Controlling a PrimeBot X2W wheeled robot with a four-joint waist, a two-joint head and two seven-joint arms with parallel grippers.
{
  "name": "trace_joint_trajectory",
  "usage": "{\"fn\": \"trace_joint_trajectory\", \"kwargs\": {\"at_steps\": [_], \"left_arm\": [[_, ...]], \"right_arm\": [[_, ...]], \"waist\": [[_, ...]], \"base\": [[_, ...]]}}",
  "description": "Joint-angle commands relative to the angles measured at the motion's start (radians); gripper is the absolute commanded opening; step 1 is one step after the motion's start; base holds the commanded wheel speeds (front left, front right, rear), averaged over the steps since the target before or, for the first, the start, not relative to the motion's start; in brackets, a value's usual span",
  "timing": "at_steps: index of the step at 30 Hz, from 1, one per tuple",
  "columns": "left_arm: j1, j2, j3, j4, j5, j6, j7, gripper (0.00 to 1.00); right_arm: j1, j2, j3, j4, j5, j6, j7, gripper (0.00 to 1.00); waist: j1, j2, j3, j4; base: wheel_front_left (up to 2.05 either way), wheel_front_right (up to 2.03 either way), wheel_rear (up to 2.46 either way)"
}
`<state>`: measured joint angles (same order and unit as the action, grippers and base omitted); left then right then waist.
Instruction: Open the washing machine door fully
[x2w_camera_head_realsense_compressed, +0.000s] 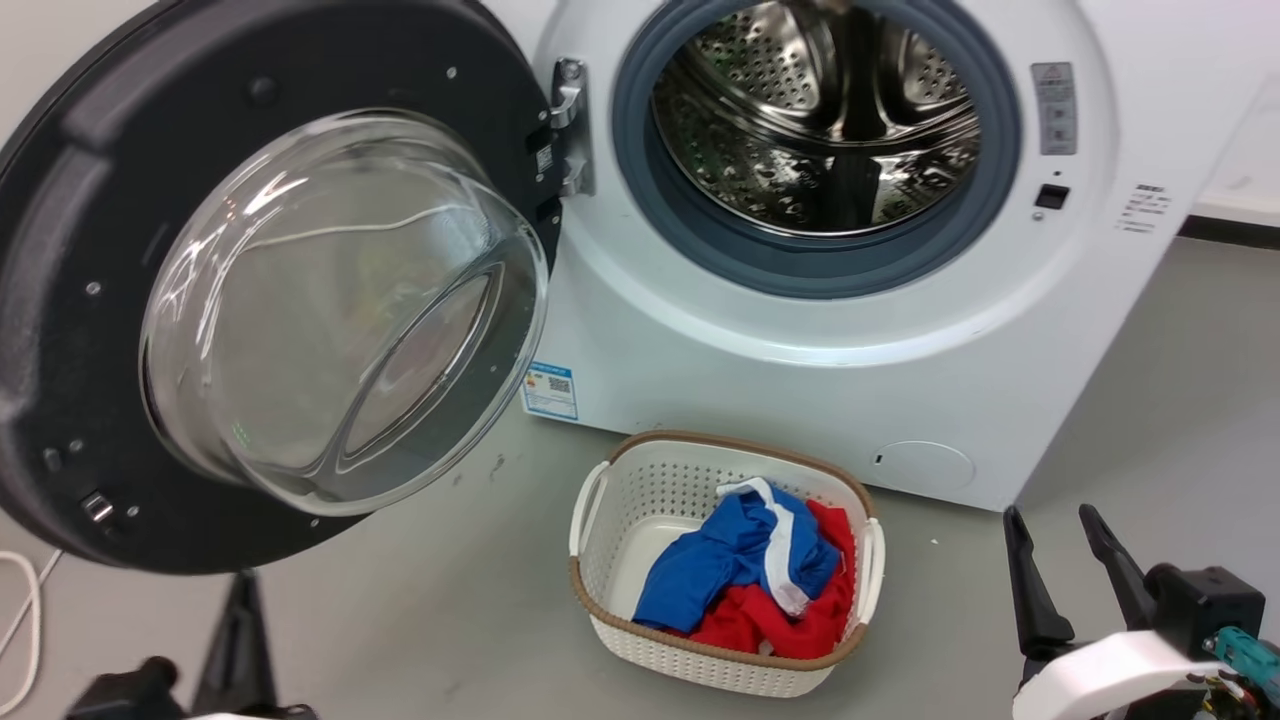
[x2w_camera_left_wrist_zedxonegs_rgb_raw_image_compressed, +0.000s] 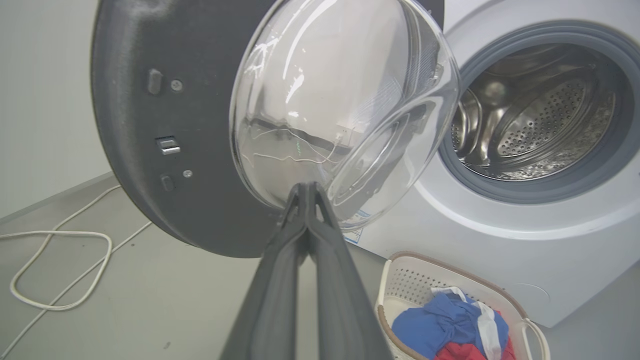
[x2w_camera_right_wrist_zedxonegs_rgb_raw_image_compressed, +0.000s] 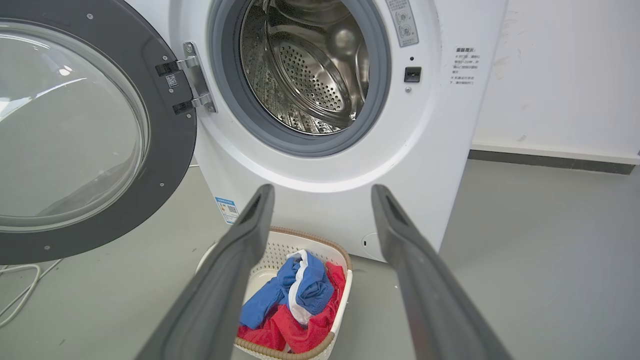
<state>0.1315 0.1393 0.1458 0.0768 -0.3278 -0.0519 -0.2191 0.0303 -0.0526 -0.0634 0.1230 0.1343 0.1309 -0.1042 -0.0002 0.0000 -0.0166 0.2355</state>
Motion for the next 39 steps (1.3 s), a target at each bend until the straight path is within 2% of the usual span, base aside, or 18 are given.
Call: {"fn": "trace_joint_trajectory", "kwargs": {"at_steps": [1, 5, 10, 11, 12, 13, 14, 15, 24, 39], "left_arm": [[0.014, -0.012, -0.022, -0.021, 0.008, -0.005, 0.011, 0.0], [0.031, -0.039, -0.099, -0.044, 0.023, -0.013, 0.032, 0.0], [-0.009, -0.049, -0.159, -0.023, 0.039, -0.021, 0.022, 0.0], [-0.017, -0.051, -0.171, -0.017, 0.047, -0.022, 0.021, 0.11], [-0.027, -0.051, -0.179, -0.011, 0.053, -0.024, 0.02, 0.36], [-0.037, -0.049, -0.182, -0.005, 0.056, -0.022, 0.016, 0.52], [-0.046, -0.047, -0.187, 0.003, 0.064, -0.02, 0.014, 0.92], [-0.053, -0.048, -0.188, 0.007, 0.065, -0.018, 0.011, 1.0], [-0.077, -0.034, -0.179, 0.045, 0.09, 0.026, -0.005, 1.0], [-0.1, -0.021, -0.188, 0.064, 0.098, 0.05, -0.001, 1.0]], "right_arm": [[0.017, 0.002, -0.003, -0.003, -0.006, 0.0, 0.001, 1.0], [0.015, 0.003, 0.002, -0.009, -0.014, 0.0, 0.006, 1.0], [0.009, 0.003, 0.023, -0.009, -0.025, 0.0, 0.012, 1.0], [0.008, 0.003, 0.022, -0.01, -0.027, 0.0, 0.014, 1.0], [0.005, 0.003, 0.026, -0.012, -0.031, 0.0, 0.015, 1.0], [0.0, 0.003, 0.034, -0.013, -0.033, 0.0, 0.017, 1.0], [-0.003, 0.003, 0.037, -0.014, -0.039, 0.0, 0.018, 1.0], [-0.005, 0.003, 0.045, -0.015, -0.041, 0.0, 0.021, 1.0], [-0.008, -0.007, 0.05, -0.033, -0.039, 0.0, 0.008, 1.0], [-0.011, -0.005, 0.046, -0.047, -0.035, 0.0, -0.002, 1.0]], "waist": [[0.0002, 0.0, -0.013, -0.019], [0.0002, 0.0, -0.019, -0.058], [0.0002, 0.0, -0.026, -0.138], [0.0002, 0.0, -0.025, -0.154], [0.0002, 0.0, -0.025, -0.171], [0.0002, 0.0, -0.024, -0.191], [0.0002, 0.0, -0.023, -0.208], [0.0002, 0.0, -0.023, -0.225], [0.0002, 0.0, -0.012, -0.321], [0.0002, 0.0, 0.005, -0.349]], "base": [[0.0, 0.0, 0.0], [0.0, 0.0, 0.0], [0.0, 0.0, 0.0], [0.0, 0.0, 0.0], [0.0, 0.0, 0.0], [0.0, 0.0, 0.0], [0.0, 0.0, 0.0], [0.0, 0.0, 0.0], [0.0, 0.0, 0.0], [0.0, 0.0, 0.0]]}}
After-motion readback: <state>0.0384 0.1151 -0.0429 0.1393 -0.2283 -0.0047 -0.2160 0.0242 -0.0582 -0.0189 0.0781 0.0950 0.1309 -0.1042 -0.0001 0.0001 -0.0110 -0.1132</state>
